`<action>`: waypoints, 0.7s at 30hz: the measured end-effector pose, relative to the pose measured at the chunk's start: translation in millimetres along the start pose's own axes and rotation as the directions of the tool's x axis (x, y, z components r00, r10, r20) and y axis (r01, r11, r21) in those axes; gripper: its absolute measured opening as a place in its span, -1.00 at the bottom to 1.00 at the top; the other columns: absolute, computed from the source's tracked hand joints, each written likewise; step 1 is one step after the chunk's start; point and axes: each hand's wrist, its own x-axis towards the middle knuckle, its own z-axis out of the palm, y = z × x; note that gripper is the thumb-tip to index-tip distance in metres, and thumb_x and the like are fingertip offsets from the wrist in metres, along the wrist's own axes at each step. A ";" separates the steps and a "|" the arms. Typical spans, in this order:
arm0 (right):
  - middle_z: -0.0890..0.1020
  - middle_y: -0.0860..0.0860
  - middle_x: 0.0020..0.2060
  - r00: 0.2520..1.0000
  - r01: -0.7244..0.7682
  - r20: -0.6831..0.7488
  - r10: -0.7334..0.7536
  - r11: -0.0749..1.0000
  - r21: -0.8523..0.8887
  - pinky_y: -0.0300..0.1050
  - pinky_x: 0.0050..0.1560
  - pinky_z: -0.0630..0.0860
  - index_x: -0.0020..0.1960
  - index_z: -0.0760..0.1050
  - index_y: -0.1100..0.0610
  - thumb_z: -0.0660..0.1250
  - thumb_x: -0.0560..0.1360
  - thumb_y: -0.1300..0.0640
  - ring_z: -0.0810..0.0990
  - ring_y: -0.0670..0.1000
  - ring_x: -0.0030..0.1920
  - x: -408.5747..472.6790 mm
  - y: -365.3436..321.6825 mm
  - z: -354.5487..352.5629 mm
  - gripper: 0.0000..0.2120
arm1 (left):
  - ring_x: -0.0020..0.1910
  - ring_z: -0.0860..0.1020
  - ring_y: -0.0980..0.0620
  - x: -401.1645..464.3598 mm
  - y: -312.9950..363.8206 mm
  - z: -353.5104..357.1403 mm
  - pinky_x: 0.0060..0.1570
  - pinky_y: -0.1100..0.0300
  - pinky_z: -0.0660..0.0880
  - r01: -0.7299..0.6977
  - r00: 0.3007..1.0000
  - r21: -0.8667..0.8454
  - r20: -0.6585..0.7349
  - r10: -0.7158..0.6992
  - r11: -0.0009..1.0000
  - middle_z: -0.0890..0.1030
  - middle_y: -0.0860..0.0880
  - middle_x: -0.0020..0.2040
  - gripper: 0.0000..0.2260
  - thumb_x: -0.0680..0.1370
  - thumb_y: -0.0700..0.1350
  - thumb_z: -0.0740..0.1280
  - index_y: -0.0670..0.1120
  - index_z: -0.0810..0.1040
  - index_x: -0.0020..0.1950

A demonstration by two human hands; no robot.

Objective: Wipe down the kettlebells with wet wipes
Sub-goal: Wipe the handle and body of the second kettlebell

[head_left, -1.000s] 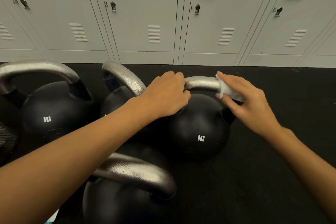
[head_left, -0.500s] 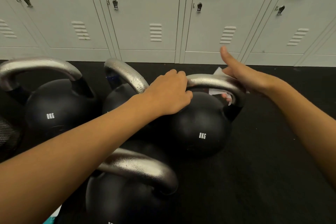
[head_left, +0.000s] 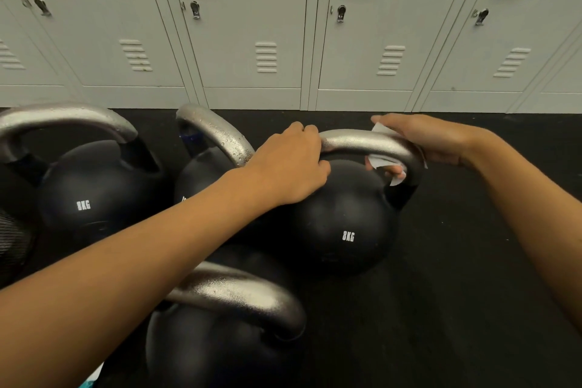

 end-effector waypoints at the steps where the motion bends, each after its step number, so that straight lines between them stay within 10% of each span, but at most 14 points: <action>1: 0.53 0.13 -0.47 0.999 -0.003 -0.046 0.000 0.999 -0.046 -0.19 -0.40 0.48 -0.05 0.54 0.30 -0.04 0.68 -0.11 0.48 0.08 -0.42 -1.7 -3.4 2.8 -0.43 | 0.14 0.46 -0.16 0.4 0.5 -0.1 0.03 0.11 0.30 0.001 1.000 0.003 -0.002 -0.001 1.000 0.43 -0.14 0.20 -0.66 0.60 0.01 0.20 -0.16 0.37 0.28; 12: 0.57 0.11 -0.40 0.933 0.092 -0.290 -0.214 0.919 -0.384 -0.18 -0.21 0.38 -0.19 0.49 0.15 -0.03 0.66 0.08 0.48 -0.02 -0.38 -3.0 -8.9 20.2 -0.60 | 0.12 0.46 -0.14 1.2 -0.9 4.7 -0.04 0.13 0.29 -0.038 0.999 0.024 -0.007 0.038 0.999 0.41 -0.13 0.17 -0.66 0.61 0.01 0.19 -0.16 0.37 0.30; 16: 0.58 0.11 -0.42 0.867 0.193 -0.470 -0.167 0.981 0.008 -0.15 -0.12 0.47 -0.19 0.54 0.07 -0.02 0.61 0.07 0.51 -0.04 -0.36 -5.6 39.5 29.1 -0.60 | 0.19 0.43 -0.15 -1.6 -1.6 7.0 0.09 0.08 0.34 -0.085 0.996 0.006 -0.019 0.085 0.996 0.38 -0.14 0.26 -0.59 0.61 -0.01 0.18 -0.15 0.27 0.40; 21: 0.72 0.01 -0.20 0.774 0.440 -0.633 0.001 0.718 0.539 0.00 0.18 0.48 -0.05 0.63 0.03 0.05 0.65 0.00 0.66 0.00 -0.07 -4.6 78.3 63.4 -0.62 | 0.16 0.44 -0.12 -2.4 -4.3 10.1 0.03 0.12 0.33 -0.147 0.988 0.075 -0.040 0.151 0.986 0.38 -0.13 0.26 -0.55 0.61 -0.01 0.19 -0.14 0.20 0.44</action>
